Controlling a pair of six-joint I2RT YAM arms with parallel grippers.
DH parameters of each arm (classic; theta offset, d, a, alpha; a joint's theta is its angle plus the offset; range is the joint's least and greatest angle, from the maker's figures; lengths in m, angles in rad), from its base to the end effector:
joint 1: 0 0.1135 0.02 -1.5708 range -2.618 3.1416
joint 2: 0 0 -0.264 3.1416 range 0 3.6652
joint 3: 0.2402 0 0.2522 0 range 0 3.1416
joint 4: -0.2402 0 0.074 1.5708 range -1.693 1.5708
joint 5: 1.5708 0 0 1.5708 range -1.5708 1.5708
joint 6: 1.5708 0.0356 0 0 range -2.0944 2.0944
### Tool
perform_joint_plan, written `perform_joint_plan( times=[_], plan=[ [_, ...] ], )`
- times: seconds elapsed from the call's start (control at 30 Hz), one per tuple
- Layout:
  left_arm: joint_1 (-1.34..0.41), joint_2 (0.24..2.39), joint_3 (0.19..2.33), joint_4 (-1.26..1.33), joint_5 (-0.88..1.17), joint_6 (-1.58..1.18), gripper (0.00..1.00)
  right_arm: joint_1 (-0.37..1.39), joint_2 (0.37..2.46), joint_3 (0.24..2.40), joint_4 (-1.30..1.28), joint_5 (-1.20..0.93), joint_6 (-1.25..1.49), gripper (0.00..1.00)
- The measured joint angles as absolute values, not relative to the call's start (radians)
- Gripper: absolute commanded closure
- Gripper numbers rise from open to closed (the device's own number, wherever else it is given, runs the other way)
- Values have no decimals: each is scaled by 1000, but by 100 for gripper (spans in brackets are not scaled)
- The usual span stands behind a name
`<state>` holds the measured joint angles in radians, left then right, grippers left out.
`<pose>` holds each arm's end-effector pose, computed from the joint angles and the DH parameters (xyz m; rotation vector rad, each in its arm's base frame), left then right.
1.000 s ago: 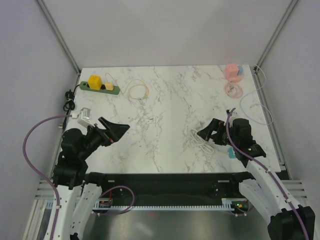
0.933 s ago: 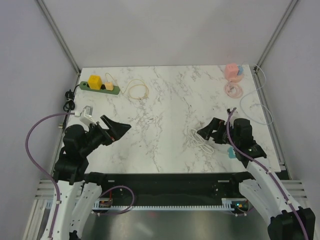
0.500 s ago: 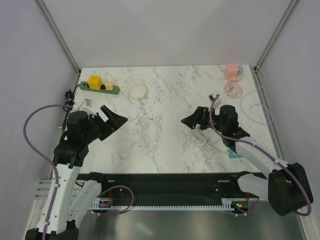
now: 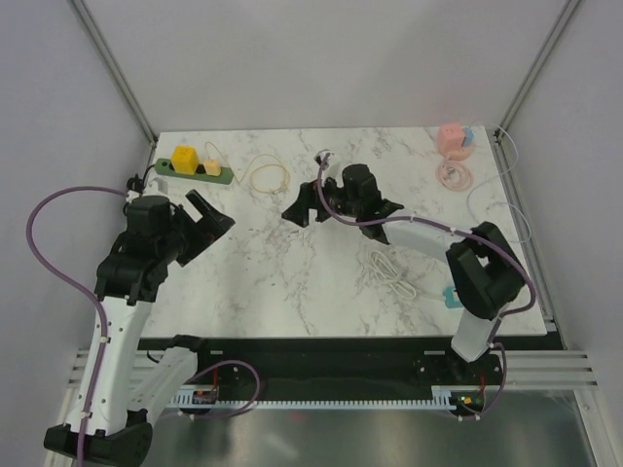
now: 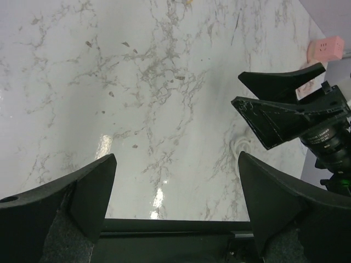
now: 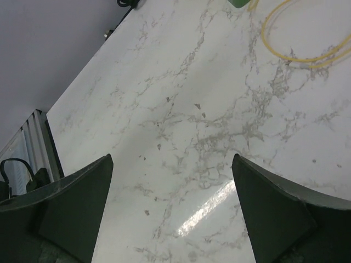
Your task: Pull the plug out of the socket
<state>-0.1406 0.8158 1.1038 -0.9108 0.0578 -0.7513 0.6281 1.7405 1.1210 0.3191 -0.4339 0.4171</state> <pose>0.1442 -0.0225 0.3690 -0.6444 2.1553 -0.5564 0.3152 0.2474 0.2489 -0.5269 1.9295 1.1035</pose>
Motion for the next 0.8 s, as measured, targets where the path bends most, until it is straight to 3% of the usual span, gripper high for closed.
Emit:
perform_joint_plan(
  times=[0.2,0.37,0.53,0.8],
  plan=[
    [-138,865,1201,-947,-17,-712,1,691,1933,1391,208,-389,363,2],
    [-134,1007,1253,-945,-51,-710,6,688,1959,1454,114,-329,373,2],
    [-133,1251,1309,-946,-93,-710,9,681,1900,1405,-29,-223,371,2],
    [-197,1595,1504,-947,-301,-752,5,672,1586,1120,-194,-113,339,2]
  ],
)
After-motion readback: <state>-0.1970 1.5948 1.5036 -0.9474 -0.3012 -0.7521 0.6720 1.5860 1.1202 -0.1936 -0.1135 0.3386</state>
